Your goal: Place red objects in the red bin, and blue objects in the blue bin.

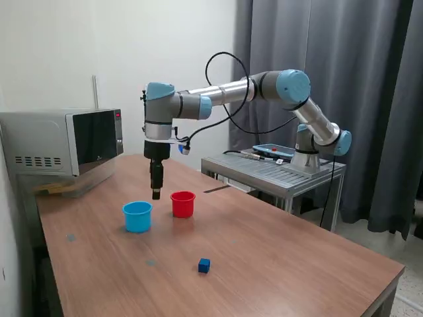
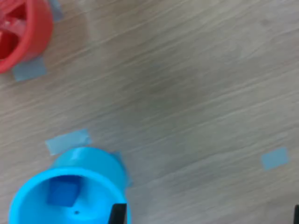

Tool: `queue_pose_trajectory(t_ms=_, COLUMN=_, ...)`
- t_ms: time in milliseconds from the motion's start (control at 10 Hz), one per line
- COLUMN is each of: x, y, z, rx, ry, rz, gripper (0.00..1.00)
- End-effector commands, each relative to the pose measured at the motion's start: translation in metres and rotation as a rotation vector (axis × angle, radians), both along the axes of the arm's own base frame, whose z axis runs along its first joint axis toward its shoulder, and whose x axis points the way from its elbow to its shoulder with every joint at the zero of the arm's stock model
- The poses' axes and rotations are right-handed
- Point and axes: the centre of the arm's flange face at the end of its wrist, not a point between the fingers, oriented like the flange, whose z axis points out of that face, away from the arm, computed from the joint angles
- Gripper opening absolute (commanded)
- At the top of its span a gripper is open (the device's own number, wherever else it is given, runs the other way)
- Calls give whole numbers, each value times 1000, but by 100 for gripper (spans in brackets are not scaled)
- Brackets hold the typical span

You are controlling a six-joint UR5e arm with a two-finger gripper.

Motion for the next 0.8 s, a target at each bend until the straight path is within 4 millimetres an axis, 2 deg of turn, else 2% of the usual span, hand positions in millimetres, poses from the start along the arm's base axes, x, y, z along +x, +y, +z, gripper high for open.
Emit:
queue_pose_trajectory(t_ms=0, x=1, y=-22, z=6, rx=-25, ry=5, rz=46, gripper=100)
queue_pose_trajectory(t_ms=500, x=11, y=-67, z=36, rx=-19, ry=7, rz=167, gripper=100)
queue_pose_trajectory(t_ms=700, x=17, y=-74, z=68, rx=-13, ry=32, rz=202, gripper=100)
